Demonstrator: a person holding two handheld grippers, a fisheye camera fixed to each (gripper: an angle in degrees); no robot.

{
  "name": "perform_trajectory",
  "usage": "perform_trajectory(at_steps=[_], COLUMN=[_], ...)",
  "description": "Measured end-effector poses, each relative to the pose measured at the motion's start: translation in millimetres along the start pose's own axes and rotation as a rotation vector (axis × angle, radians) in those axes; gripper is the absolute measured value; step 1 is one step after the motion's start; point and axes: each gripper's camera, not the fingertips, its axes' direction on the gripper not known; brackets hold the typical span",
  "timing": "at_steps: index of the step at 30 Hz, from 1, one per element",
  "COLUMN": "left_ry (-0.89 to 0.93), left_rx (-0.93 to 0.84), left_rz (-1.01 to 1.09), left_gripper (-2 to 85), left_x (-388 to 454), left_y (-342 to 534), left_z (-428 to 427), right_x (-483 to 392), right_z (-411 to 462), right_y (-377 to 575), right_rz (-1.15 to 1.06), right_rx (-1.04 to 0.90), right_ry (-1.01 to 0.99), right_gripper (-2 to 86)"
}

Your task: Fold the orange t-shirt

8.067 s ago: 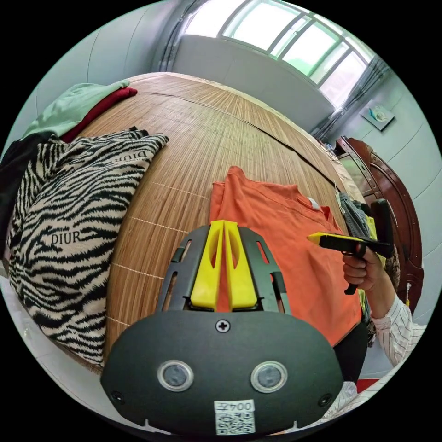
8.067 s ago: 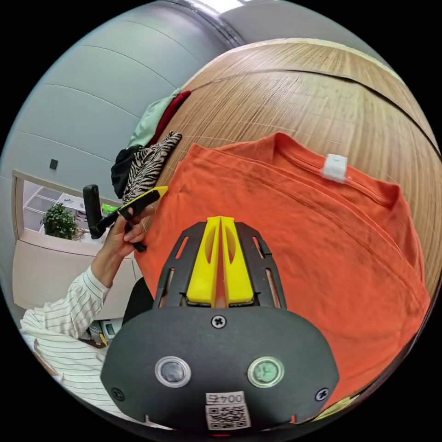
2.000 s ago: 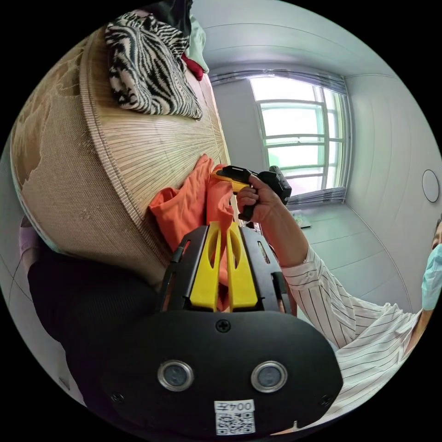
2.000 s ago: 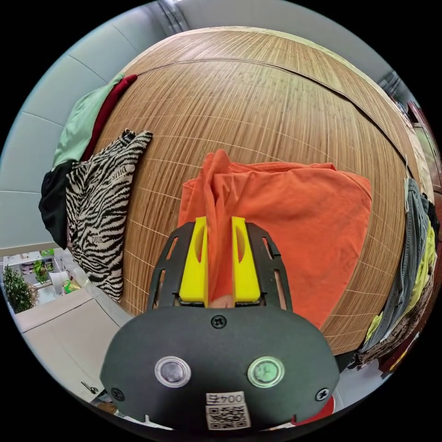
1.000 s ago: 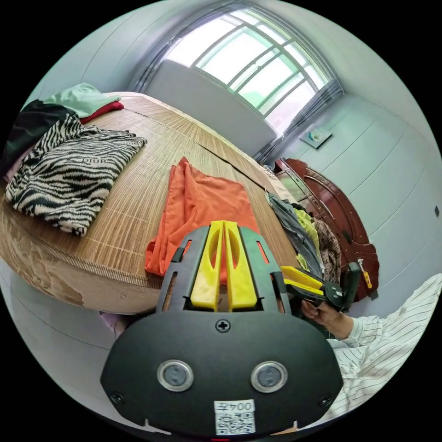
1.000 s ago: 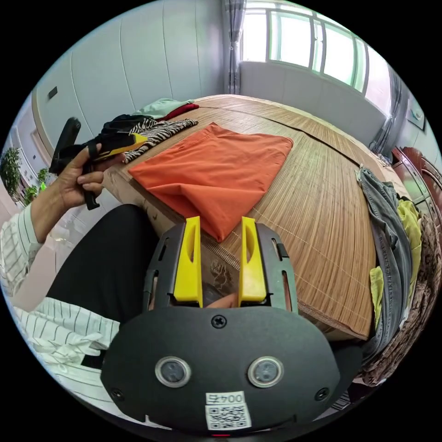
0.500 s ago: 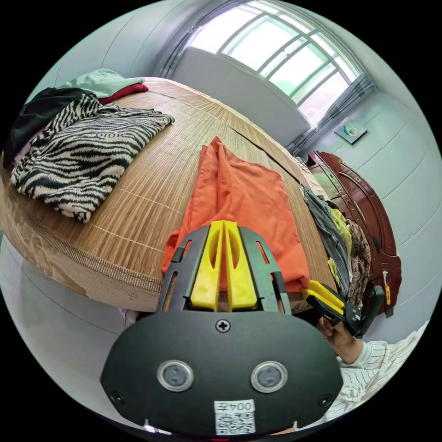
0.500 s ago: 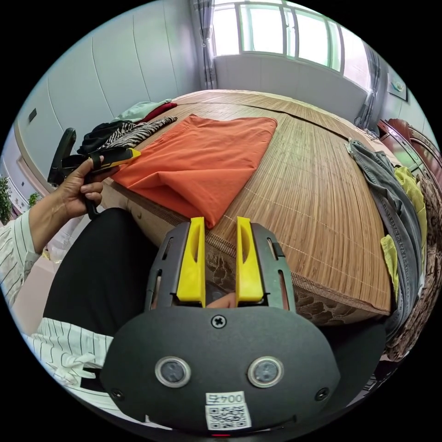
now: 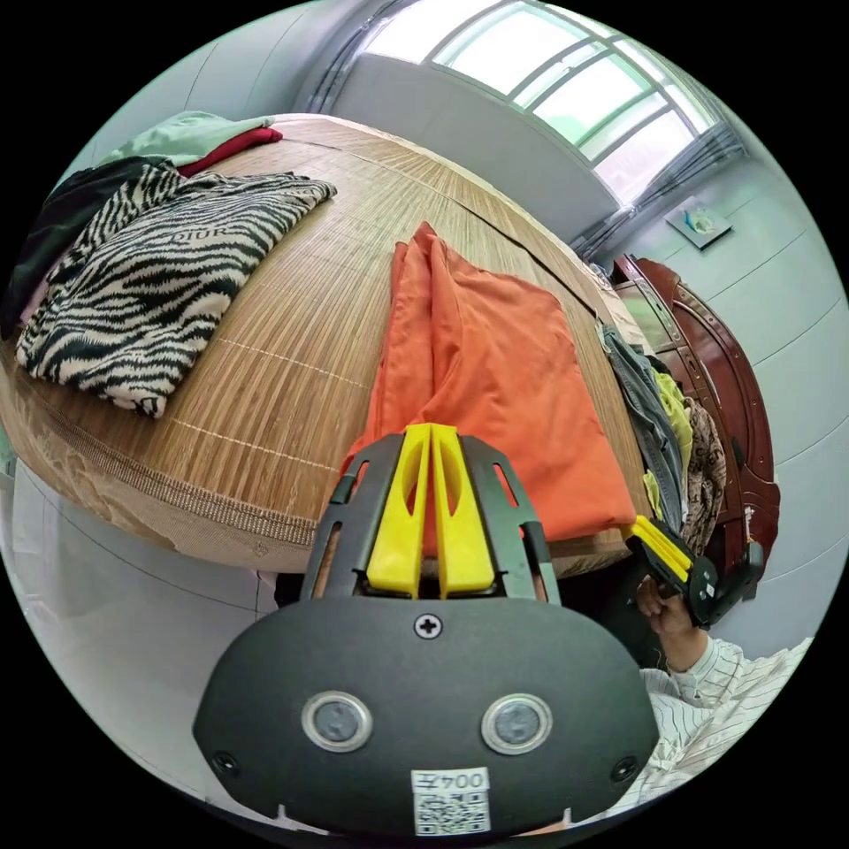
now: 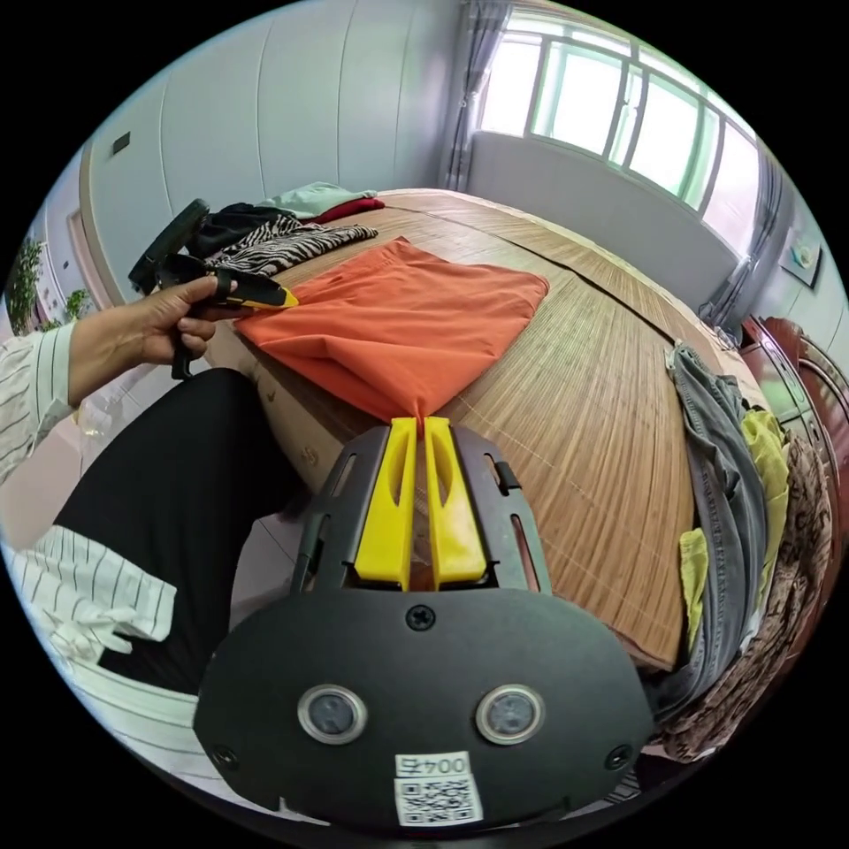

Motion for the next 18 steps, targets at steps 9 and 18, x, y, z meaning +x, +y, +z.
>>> perform_trajectory(at_steps=[9, 18], left_ry=[-0.011, -0.054], left_rx=[0.01, 0.027], left_rz=[0.049, 0.228], left_gripper=[0.3, 0.2], left_x=[39, 114], left_y=[14, -11], left_z=[-7, 27], right_x=[36, 43], right_z=[0, -17], right_y=[50, -9], right_rz=[0.039, 0.064], right_rx=[-0.101, 0.022], right_ry=[-0.028, -0.159], right_gripper=[2.4, 6.6])
